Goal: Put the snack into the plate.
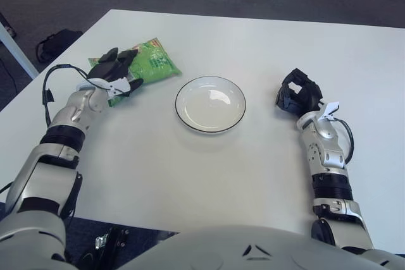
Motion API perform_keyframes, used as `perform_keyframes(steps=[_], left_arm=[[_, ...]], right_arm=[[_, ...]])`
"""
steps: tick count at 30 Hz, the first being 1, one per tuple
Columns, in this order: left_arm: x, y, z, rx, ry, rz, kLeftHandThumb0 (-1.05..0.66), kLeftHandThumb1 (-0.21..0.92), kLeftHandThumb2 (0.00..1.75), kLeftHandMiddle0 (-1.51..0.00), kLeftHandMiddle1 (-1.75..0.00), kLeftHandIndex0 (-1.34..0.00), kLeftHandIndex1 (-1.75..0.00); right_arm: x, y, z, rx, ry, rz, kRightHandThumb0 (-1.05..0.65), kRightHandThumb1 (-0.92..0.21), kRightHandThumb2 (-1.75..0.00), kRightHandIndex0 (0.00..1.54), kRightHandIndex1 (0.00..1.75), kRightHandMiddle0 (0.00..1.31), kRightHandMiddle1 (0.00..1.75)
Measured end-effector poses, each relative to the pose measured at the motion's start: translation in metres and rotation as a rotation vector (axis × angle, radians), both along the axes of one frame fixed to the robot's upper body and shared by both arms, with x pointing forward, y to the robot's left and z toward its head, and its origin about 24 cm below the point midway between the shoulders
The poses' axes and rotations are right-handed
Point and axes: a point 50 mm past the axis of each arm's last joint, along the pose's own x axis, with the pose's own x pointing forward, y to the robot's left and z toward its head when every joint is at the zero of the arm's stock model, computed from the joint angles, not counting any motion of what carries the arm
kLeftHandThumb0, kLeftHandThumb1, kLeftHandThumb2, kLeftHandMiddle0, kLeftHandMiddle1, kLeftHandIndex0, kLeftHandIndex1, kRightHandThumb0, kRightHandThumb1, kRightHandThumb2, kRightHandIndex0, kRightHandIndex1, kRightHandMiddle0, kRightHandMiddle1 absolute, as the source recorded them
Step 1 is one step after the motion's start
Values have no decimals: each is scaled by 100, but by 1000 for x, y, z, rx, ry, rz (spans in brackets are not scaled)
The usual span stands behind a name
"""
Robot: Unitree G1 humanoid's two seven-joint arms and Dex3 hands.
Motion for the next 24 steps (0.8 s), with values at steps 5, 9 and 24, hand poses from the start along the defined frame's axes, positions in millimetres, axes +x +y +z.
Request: perform_keyframes(steps=[5,9,24], left_arm=[[-5,-1,-1,-32,-48,-74,-86,92,99,-24,-14,0,-87],[-9,-3,-2,-39,-93,-128,-83,92,96,-25,-15,0,-92],[-16,-3,-2,-15,-197,-208,-73,92,62,-21,-16,0,-82]], right_arm=[[0,0,0,0,0,0,-48,-31,-132,93,175,62,175],[0,0,0,0,0,0,-48,-32,-132,93,175,61,175],[-1,0,0,0,0,0,-48,-32,-131,94,175,61,175]])
